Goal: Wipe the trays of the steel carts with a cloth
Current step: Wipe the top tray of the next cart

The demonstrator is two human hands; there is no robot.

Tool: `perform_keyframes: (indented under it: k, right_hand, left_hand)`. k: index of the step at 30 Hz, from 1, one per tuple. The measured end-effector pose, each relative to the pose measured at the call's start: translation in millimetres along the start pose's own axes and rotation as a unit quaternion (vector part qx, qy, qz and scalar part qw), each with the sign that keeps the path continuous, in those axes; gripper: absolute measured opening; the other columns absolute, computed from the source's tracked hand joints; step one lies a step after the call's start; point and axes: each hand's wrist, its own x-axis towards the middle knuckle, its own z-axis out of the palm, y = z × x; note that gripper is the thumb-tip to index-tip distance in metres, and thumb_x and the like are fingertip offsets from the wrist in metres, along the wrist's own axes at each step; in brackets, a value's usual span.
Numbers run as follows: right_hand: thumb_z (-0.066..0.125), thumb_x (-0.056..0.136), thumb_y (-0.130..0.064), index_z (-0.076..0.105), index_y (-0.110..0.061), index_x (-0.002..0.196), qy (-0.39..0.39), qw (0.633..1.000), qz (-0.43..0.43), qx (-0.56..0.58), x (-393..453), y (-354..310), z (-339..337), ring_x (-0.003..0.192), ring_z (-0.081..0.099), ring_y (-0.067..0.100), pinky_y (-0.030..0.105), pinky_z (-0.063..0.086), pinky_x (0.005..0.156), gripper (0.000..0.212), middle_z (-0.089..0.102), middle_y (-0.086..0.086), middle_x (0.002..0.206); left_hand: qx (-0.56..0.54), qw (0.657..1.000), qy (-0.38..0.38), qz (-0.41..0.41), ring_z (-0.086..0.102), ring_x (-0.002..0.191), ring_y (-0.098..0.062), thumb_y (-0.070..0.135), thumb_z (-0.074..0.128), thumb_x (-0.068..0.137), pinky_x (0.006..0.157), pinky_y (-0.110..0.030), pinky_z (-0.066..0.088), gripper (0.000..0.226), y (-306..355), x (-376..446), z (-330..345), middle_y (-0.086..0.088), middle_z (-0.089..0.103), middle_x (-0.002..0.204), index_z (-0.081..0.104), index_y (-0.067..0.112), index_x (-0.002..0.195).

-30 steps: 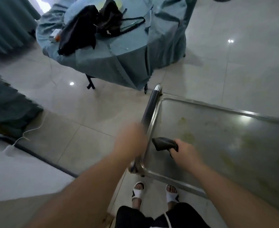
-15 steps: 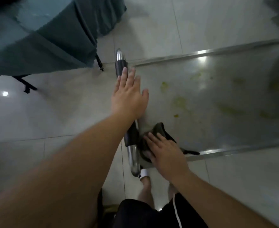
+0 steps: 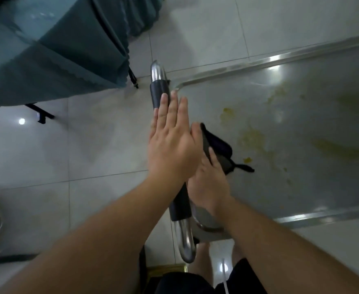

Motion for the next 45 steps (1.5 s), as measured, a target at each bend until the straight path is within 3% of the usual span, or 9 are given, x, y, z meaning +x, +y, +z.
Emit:
perform_keyframes:
  k: [3,7,11,15,20,25,33,39,45]
  right_hand:
    - [0.023,0.102,-0.052,-0.009,-0.017,0.167,-0.015,0.999,-0.013,-0.032,73,18,-23,0.162,-0.008,0.024,0.051,0.006,0.13,0.08,-0.009,0.004,0.175]
    - [0.016,0.109,-0.046,-0.009,-0.016,0.167,-0.028,1.0,-0.005,0.0,175,49,-58,0.16,-0.014,0.021,0.048,-0.001,0.13,0.07,-0.013,0.001,0.175]
    - [0.0,0.095,-0.058,-0.006,-0.018,0.167,-0.037,0.999,-0.019,-0.011,197,62,-69,0.16,-0.014,0.019,0.047,-0.004,0.13,0.083,-0.011,0.001,0.175]
    - [0.015,0.105,-0.054,0.001,-0.019,0.168,-0.021,0.999,-0.019,-0.022,133,60,-46,0.161,-0.007,0.017,0.047,0.002,0.131,0.073,-0.001,-0.001,0.176]
    - [0.038,0.108,-0.049,0.016,-0.015,0.168,0.024,0.998,-0.064,-0.002,-51,64,6,0.162,0.009,0.021,0.053,0.018,0.127,0.072,0.014,0.003,0.175]
    - [0.035,0.109,-0.051,0.018,-0.02,0.168,-0.028,0.994,-0.099,-0.032,-159,108,30,0.161,0.013,0.02,0.053,0.022,0.124,0.069,0.01,-0.003,0.176]
    - [0.038,0.108,-0.047,0.03,-0.02,0.165,0.039,0.997,-0.054,-0.028,11,136,-30,0.159,0.021,0.018,0.049,0.015,0.129,0.063,0.028,0.0,0.171]
    - [0.02,0.108,-0.055,0.001,-0.025,0.168,-0.057,0.997,-0.036,-0.04,178,163,-84,0.161,-0.009,0.016,0.047,-0.006,0.128,0.07,-0.006,-0.007,0.176]
    - [0.023,0.108,-0.052,0.005,-0.025,0.168,-0.047,0.998,-0.031,-0.033,134,156,-78,0.161,-0.005,0.015,0.044,-0.003,0.129,0.068,-0.001,-0.006,0.176]
  left_hand:
    - [0.027,1.0,0.015,-0.005,-0.019,0.16,-0.008,0.044,0.011,0.111,0.128,-0.03,-0.015,0.064,2,0,4,0.001,-0.007,0.178,0.007,0.018,0.17]
    - [0.032,0.999,0.017,-0.004,-0.014,0.161,-0.012,0.046,0.009,0.11,0.129,-0.033,-0.011,0.066,3,0,7,-0.002,-0.003,0.178,0.009,0.015,0.17]
    - [0.044,0.999,0.025,-0.019,-0.011,0.162,-0.012,0.045,0.016,0.111,0.128,-0.029,-0.014,0.066,2,0,7,-0.004,0.0,0.178,0.012,0.014,0.169]
    - [0.071,0.997,0.016,-0.02,-0.011,0.162,-0.013,0.045,0.017,0.112,0.129,-0.031,-0.012,0.066,5,-1,5,-0.005,-0.002,0.177,0.009,0.013,0.169]
    - [0.061,0.997,0.001,-0.038,-0.02,0.16,-0.01,0.059,0.014,0.11,0.13,-0.033,-0.009,0.075,7,1,0,-0.001,-0.013,0.177,-0.002,0.017,0.169]
    - [0.086,0.995,0.003,-0.052,-0.022,0.159,-0.011,0.062,0.012,0.11,0.128,-0.032,-0.011,0.077,9,-1,3,-0.002,-0.015,0.176,-0.004,0.016,0.169]
    - [0.106,0.993,0.015,-0.05,-0.014,0.162,-0.015,0.061,0.015,0.109,0.128,-0.032,-0.01,0.079,9,1,5,-0.006,-0.008,0.177,0.005,0.012,0.169]
    - [0.119,0.991,0.042,-0.05,-0.008,0.163,-0.016,0.063,0.02,0.107,0.128,-0.031,-0.007,0.081,5,3,10,-0.006,-0.002,0.178,0.007,0.013,0.169]
    - [0.126,0.99,0.046,-0.046,-0.009,0.162,-0.014,0.065,0.018,0.108,0.128,-0.032,-0.006,0.08,2,4,13,-0.003,-0.004,0.178,0.004,0.015,0.169]
